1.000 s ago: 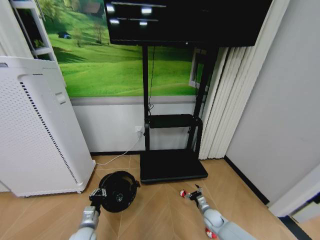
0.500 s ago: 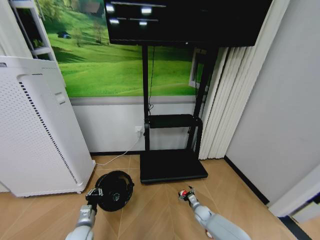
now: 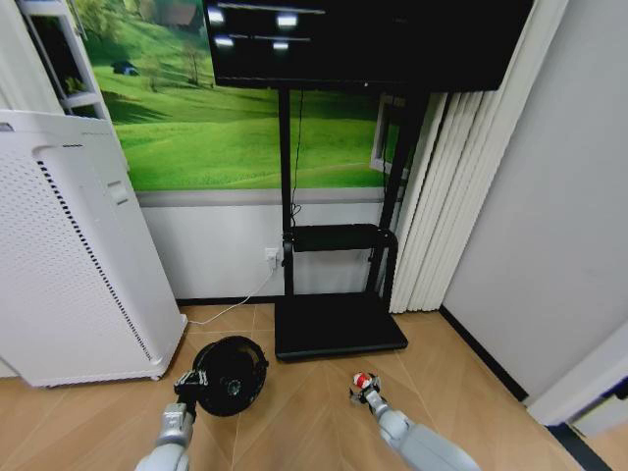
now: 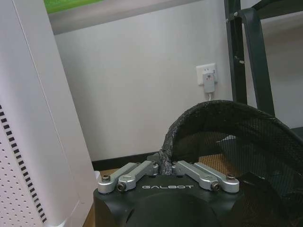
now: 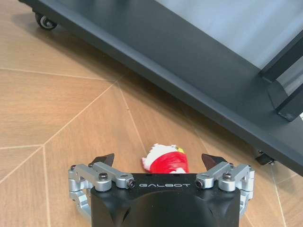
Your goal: Pick up the trash bin and place the garbage on the floor into it.
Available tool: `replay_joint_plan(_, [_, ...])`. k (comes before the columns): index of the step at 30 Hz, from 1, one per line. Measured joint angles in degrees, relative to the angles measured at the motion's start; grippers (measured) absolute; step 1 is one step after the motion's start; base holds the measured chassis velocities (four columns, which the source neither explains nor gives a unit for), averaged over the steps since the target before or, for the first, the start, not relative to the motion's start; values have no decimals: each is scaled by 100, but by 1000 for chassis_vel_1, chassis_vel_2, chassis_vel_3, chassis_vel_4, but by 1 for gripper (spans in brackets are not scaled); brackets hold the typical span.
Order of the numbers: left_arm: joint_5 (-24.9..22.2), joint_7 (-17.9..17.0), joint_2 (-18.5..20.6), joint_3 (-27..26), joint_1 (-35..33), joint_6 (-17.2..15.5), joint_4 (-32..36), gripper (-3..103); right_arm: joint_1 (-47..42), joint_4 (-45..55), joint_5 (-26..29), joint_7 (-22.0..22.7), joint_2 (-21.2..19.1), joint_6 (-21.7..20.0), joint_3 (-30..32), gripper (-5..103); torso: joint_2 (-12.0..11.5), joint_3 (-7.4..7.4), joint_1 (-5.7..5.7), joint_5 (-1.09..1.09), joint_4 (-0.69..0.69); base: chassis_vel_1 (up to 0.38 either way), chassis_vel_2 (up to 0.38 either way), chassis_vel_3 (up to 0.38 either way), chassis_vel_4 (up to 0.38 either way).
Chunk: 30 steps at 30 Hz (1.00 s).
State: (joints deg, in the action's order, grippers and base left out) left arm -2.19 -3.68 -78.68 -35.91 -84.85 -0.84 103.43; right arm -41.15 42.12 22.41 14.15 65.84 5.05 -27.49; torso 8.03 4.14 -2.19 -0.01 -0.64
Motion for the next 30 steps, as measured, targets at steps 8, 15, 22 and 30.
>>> replay_joint_plan(8, [28, -3, -12, 41, -5, 26, -33, 4, 118, -466, -127, 65, 378, -2, 13, 98, 0, 0, 0, 0, 0, 0, 0, 0, 0])
replay_joint_plan(15, [60, -7, -28, 78, -21, 93, -70, 4, 203, -649, -211, 470, 555, -294, 42, 98, 0, 0, 0, 0, 0, 0, 0, 0, 0])
replay_joint_plan(22, [80, -14, -43, 128, -33, 119, -71, 4, 219, -782, -307, 756, 639, -468, 69, 98, 0, 0, 0, 1, -1, 0, 0, 0, 0])
replay_joint_plan(30, [89, -16, -41, 156, -33, 131, -71, 4, 275, -873, -381, 858, 717, -551, 150, 96, 0, 0, 0, 0, 0, 0, 0, 0, 0])
